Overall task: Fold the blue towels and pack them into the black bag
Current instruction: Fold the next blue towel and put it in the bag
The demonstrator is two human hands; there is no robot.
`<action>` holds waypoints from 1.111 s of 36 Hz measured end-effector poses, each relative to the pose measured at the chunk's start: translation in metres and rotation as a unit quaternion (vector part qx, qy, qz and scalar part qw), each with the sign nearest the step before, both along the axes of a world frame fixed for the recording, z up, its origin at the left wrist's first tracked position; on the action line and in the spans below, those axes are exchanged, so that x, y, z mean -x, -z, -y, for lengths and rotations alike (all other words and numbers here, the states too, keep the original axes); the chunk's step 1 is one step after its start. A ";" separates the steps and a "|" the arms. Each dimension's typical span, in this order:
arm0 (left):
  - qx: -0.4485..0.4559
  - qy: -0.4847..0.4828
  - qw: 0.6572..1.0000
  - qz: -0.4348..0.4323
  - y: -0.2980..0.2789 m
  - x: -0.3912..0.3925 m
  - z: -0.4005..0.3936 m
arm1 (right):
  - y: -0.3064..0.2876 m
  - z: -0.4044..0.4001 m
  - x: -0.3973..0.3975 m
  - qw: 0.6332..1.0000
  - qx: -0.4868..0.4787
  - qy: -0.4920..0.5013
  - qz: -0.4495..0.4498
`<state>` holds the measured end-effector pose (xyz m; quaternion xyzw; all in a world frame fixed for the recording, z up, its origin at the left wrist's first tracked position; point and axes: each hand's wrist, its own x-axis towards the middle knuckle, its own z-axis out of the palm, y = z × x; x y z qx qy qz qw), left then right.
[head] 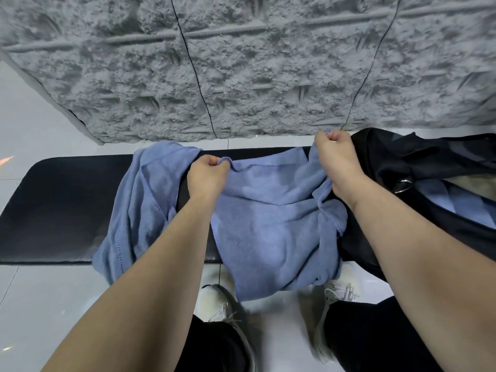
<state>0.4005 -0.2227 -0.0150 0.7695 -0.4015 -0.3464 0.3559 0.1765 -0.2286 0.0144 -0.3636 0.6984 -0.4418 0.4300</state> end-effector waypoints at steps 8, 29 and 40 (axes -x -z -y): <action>0.012 0.094 0.986 0.138 0.006 0.006 0.000 | 0.003 -0.001 -0.001 0.999 -0.005 -0.038 -0.033; 0.097 -0.075 0.983 -0.137 -0.011 0.006 0.007 | 0.017 -0.002 -0.008 0.990 -0.084 -0.103 -0.046; 0.100 0.054 0.989 -0.090 -0.014 0.024 -0.005 | 0.015 -0.012 -0.023 0.987 0.017 -0.139 -0.075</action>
